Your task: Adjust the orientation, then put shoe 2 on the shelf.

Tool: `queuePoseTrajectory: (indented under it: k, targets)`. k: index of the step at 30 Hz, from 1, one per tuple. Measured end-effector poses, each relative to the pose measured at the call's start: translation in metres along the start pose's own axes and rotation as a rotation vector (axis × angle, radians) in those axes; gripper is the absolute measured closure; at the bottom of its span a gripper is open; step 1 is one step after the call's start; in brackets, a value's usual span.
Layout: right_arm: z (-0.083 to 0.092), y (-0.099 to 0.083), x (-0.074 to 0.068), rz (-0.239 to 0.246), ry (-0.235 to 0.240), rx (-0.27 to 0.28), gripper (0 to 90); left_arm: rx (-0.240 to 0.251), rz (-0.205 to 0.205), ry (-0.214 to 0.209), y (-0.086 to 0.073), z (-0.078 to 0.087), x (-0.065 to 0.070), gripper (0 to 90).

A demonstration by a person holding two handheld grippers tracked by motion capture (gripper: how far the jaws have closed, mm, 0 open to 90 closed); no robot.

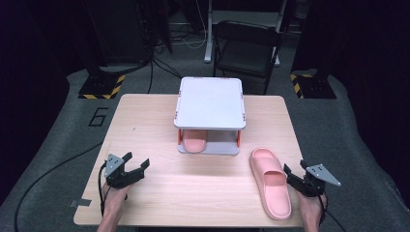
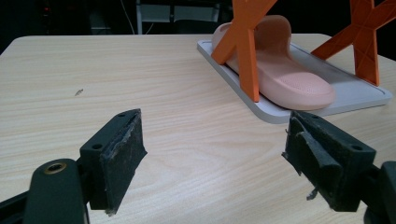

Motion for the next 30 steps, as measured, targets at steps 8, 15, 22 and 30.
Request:
queuePoseTrajectory:
  k: [8,15,22,30]
  targets:
    - [0.015,0.003,-0.007,0.009,0.052,0.061,25.4,-0.006,-0.003,-0.005,0.0,-0.001,0.0,19.5]
    - [0.02,0.006,-0.011,0.023,0.07,0.105,24.5,-0.006,-0.008,-0.007,-0.001,-0.001,0.001,19.5]
    - [0.033,0.01,-0.012,0.027,0.104,0.169,22.0,-0.005,-0.007,-0.004,0.001,0.0,0.0,19.5]
    - [0.035,-0.001,-0.011,0.021,0.129,0.132,21.6,-0.002,-0.009,-0.004,0.001,-0.001,0.0,19.5]
Point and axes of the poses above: each handheld gripper's, and its own axes: z roughly backward along the jaws, y roughly out of its top, x roughly to its right, the point moved 2 cm from there along -z, roughly forward along the jaws, and after that the axes turned 2 degrees about z, right-handed, at the moved point
